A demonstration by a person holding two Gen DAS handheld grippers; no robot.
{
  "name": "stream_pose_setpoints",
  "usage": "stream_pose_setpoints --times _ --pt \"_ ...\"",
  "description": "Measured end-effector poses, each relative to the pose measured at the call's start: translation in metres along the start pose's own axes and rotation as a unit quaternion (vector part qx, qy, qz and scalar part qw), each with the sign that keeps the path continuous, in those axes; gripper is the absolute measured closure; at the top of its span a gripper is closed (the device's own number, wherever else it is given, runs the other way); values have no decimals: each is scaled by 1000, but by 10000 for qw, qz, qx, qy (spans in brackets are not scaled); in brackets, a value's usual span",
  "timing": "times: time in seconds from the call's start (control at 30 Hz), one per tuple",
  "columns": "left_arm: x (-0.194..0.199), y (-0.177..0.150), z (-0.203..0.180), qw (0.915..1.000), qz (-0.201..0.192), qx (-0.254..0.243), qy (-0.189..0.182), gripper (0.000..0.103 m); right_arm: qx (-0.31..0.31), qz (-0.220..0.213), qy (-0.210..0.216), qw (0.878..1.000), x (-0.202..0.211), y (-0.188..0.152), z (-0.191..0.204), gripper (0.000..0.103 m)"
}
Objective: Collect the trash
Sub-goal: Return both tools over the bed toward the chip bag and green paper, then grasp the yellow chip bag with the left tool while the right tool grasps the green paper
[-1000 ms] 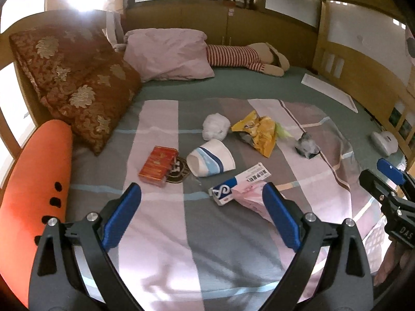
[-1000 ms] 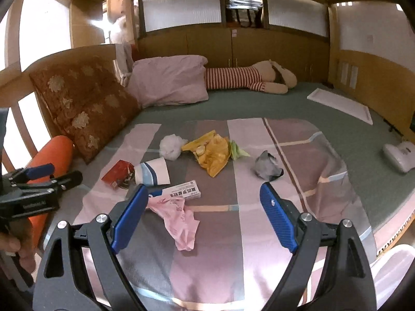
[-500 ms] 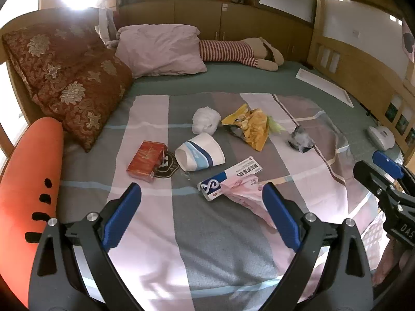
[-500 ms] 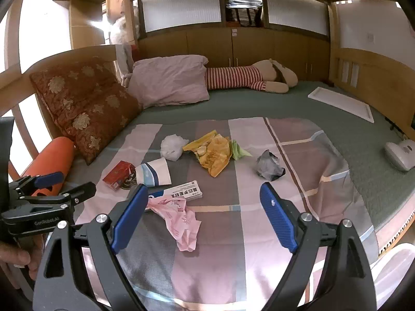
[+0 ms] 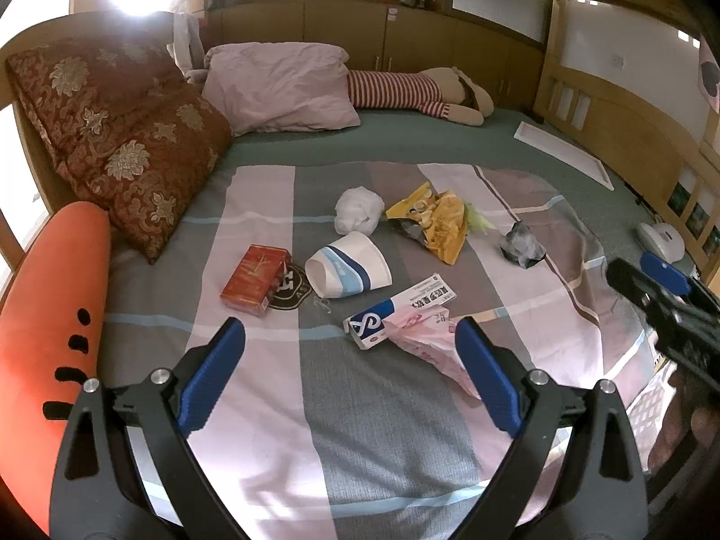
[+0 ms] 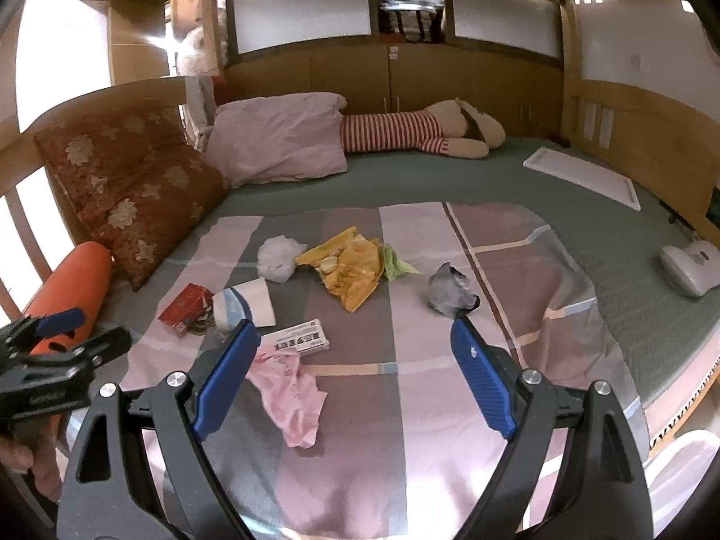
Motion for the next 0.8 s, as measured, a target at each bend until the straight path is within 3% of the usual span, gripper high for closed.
stream_pose_setpoints --times 0.27,0.5,0.73,0.8 --pt "4 4 1 9999 -70 121 -46 9 -63 496 -6 9987 -83 28 -18 19" --pt "2 4 -3 9999 -19 149 -62 9 73 1274 -497 9906 -203 30 -53 45" --pt "-4 6 -6 9998 19 126 -168 9 11 1202 -134 9927 -244 43 -52 46" --pt "-6 7 -6 9997 33 146 -192 9 62 1277 -217 9916 -257 45 -48 46"
Point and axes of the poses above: each gripper's, at about its wrist camera, not at the fingertips, and x roughly against the way its jaws point, z to its left, y to its top, the point moved 4 cm from there along -x, roughly the way its jaws point, and after that the axes turned 2 degrees about z, right-handed, at the moved point
